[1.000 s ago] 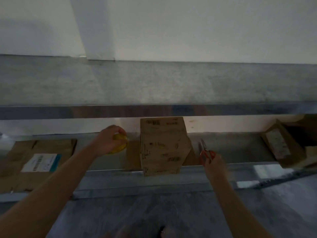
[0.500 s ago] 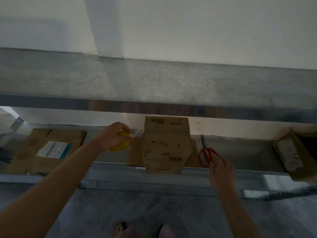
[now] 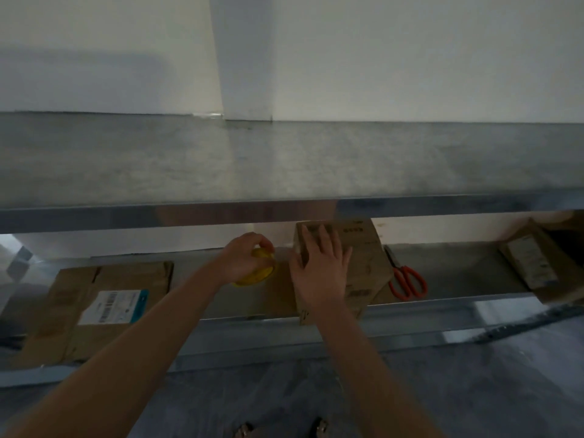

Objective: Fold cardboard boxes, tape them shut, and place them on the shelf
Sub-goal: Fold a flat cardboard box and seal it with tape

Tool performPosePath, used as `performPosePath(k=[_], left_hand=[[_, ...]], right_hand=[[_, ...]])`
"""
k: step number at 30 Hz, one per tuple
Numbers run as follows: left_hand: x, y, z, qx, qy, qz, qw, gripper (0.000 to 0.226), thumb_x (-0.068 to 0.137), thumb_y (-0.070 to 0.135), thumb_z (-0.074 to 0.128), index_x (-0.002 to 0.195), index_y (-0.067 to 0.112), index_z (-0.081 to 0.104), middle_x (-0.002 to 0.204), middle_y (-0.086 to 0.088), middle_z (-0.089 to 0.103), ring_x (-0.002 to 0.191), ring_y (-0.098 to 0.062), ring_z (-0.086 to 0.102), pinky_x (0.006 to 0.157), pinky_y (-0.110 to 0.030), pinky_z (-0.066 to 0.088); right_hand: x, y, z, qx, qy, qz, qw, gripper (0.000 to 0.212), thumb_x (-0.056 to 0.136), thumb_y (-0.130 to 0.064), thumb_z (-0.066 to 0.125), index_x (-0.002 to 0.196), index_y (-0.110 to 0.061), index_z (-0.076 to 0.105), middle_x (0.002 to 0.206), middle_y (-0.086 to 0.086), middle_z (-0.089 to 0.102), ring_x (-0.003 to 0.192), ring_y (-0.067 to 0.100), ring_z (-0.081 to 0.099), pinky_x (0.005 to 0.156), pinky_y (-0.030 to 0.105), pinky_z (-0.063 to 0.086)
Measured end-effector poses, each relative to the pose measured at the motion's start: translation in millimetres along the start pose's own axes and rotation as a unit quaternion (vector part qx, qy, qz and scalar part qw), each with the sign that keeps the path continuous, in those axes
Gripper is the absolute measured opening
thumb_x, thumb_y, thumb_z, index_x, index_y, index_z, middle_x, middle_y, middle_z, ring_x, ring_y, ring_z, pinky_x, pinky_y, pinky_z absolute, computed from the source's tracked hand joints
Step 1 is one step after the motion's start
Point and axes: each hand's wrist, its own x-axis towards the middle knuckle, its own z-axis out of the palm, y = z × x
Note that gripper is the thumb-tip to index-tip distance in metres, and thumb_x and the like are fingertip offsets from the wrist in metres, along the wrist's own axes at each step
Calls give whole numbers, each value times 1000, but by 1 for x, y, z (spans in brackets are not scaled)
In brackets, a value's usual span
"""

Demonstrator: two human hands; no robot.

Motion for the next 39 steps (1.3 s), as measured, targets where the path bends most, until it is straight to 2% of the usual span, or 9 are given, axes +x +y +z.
performPosePath(k=[3, 9, 16, 21, 24, 28, 34, 37, 39], left_hand=[[4, -7, 0, -15, -15, 22, 1000, 26, 81, 39, 70, 105, 35, 59, 113, 7, 53, 105, -15, 52, 80, -27, 40], [9, -12, -5, -9, -29, 60, 998, 31, 83, 34, 71, 111, 24, 60, 112, 7, 51, 103, -13, 50, 83, -27, 40], [13, -16, -9, 34, -29, 102, 994, 28, 82, 31, 70, 107, 23, 60, 107, 9, 51, 101, -14, 52, 78, -26, 38], [19, -16, -15, 80, -29, 120, 989, 29, 84, 40, 66, 108, 25, 59, 111, 1, 62, 99, -20, 59, 84, -35, 48], [15, -32, -29, 122, -18, 68, 990, 25, 87, 32, 64, 109, 21, 61, 109, -4, 66, 96, -24, 61, 82, -34, 48], [-3, -58, -54, 23, -7, -44, 999, 17, 85, 28, 64, 101, 22, 65, 90, -2, 64, 84, -20, 60, 76, -31, 50], [-20, -46, -38, -34, 19, 23, 999, 24, 82, 25, 72, 102, 27, 58, 107, 6, 51, 100, -14, 51, 77, -23, 38], [-37, -44, -29, -31, 9, 46, 998, 24, 84, 20, 70, 104, 24, 58, 109, 7, 48, 100, -13, 50, 72, -15, 37], [-49, -40, -26, -5, 20, 58, 998, 24, 84, 20, 70, 105, 20, 59, 107, 7, 47, 95, -10, 48, 69, -8, 34]], right_hand=[[8, -8, 15, -56, -10, 52, 997, 63, 97, -66, 19, 155, -43, 9, 165, -1, 1, 152, 26, -2, 118, 54, -10], [8, -6, 23, -114, 16, 57, 992, 59, 100, -54, 33, 154, -45, 10, 164, -4, 12, 151, 28, 6, 120, 55, -1], [8, -2, 22, -141, 9, 40, 989, 64, 97, -66, 25, 154, -45, 7, 165, -5, 10, 151, 28, 5, 120, 56, 1], [8, -1, 19, -166, -11, 30, 986, 82, 85, -84, 11, 155, -41, -1, 165, -2, 6, 151, 29, 2, 120, 56, 3], [9, 1, 18, -169, -10, 26, 985, 87, 82, -86, 5, 155, -40, 2, 165, -1, 9, 151, 30, 4, 120, 57, 5], [10, 1, 21, -169, -2, 25, 985, 90, 79, -87, 0, 156, -40, 6, 165, -1, 9, 151, 30, 5, 119, 58, 5], [8, -1, 17, -139, 16, -3, 990, 87, 83, -85, 10, 155, -37, 13, 165, -1, 12, 151, 29, 7, 118, 61, 7], [5, 0, 10, -85, 27, -34, 995, 70, 94, -72, 25, 153, -36, 22, 164, -2, 13, 152, 28, 2, 118, 62, -1], [0, 3, 4, -93, 64, -82, 990, 59, 99, -60, 32, 149, -30, 36, 160, 2, 28, 150, 31, 10, 118, 60, 1]])
